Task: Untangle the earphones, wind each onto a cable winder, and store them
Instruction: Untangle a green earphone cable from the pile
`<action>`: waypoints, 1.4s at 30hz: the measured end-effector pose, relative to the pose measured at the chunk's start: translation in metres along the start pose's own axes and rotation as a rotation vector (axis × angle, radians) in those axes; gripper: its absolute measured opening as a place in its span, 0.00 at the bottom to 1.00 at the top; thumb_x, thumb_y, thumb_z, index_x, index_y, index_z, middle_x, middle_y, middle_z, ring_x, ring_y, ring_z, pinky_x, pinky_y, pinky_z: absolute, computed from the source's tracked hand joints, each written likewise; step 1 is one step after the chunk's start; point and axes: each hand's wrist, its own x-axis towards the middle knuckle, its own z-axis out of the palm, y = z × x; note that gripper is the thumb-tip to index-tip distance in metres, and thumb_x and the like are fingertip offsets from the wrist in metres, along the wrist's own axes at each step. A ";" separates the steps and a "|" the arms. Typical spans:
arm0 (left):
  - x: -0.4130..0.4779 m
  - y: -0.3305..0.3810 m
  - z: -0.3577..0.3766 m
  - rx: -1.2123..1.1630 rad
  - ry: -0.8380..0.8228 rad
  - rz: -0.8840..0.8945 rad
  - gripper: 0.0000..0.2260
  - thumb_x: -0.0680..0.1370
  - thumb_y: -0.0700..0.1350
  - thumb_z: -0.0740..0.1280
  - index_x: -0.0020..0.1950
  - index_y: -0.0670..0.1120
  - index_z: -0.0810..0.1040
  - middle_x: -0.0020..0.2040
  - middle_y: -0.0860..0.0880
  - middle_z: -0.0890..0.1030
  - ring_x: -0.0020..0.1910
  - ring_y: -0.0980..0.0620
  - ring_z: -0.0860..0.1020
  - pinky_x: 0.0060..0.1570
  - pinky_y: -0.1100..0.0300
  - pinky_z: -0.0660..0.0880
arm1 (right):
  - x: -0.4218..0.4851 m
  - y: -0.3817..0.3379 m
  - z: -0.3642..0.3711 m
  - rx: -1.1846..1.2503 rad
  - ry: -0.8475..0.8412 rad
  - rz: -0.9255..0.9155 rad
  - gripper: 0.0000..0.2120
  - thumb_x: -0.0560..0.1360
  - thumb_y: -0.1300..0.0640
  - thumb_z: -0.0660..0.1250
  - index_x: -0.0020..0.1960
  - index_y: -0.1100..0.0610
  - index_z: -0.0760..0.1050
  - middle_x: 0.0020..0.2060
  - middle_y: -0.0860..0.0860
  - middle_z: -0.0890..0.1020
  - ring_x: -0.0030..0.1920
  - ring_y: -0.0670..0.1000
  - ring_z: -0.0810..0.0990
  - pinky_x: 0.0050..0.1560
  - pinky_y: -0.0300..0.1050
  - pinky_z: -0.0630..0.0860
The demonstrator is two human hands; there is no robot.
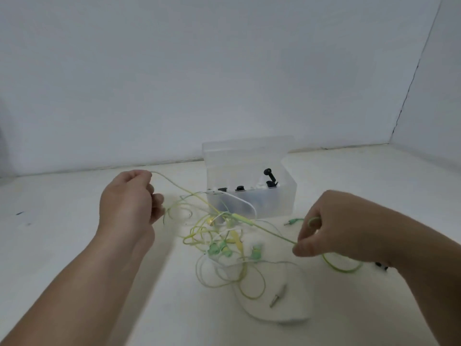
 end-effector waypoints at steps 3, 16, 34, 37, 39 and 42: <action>0.002 -0.002 -0.002 0.276 0.041 0.136 0.04 0.77 0.41 0.68 0.43 0.45 0.76 0.33 0.50 0.69 0.31 0.49 0.67 0.31 0.59 0.63 | 0.003 0.002 -0.001 0.014 0.046 -0.026 0.12 0.69 0.49 0.77 0.32 0.53 0.80 0.18 0.43 0.72 0.20 0.42 0.69 0.25 0.31 0.63; -0.039 -0.035 0.017 0.879 -0.851 0.843 0.13 0.75 0.61 0.66 0.55 0.58 0.80 0.50 0.60 0.78 0.54 0.59 0.76 0.56 0.57 0.73 | -0.003 -0.015 0.003 0.993 0.066 -0.520 0.10 0.75 0.53 0.66 0.36 0.51 0.81 0.46 0.56 0.86 0.50 0.54 0.83 0.48 0.47 0.79; -0.018 -0.017 0.005 0.802 -0.400 0.572 0.08 0.76 0.48 0.71 0.37 0.55 0.81 0.41 0.53 0.79 0.41 0.55 0.78 0.40 0.58 0.71 | 0.013 0.017 -0.022 1.001 0.566 0.075 0.12 0.76 0.59 0.70 0.35 0.57 0.71 0.20 0.50 0.68 0.24 0.51 0.64 0.27 0.40 0.61; -0.022 -0.018 0.007 0.755 -0.449 0.615 0.07 0.76 0.49 0.71 0.38 0.55 0.83 0.38 0.53 0.80 0.39 0.55 0.79 0.41 0.58 0.71 | 0.007 0.006 -0.009 0.425 0.338 0.073 0.08 0.68 0.55 0.77 0.42 0.53 0.78 0.32 0.54 0.80 0.28 0.50 0.74 0.31 0.41 0.67; -0.024 -0.020 0.008 0.768 -0.467 0.674 0.07 0.77 0.48 0.71 0.38 0.55 0.84 0.37 0.53 0.78 0.38 0.57 0.77 0.39 0.60 0.70 | 0.005 0.002 0.000 0.138 0.235 0.082 0.14 0.67 0.54 0.78 0.50 0.44 0.79 0.48 0.47 0.78 0.43 0.48 0.78 0.35 0.38 0.70; -0.026 -0.022 0.009 0.772 -0.501 0.741 0.08 0.76 0.54 0.69 0.38 0.57 0.84 0.35 0.53 0.76 0.38 0.56 0.77 0.37 0.66 0.68 | 0.005 0.000 0.011 -0.144 0.373 0.022 0.25 0.68 0.55 0.75 0.62 0.40 0.74 0.60 0.43 0.71 0.61 0.49 0.67 0.54 0.42 0.69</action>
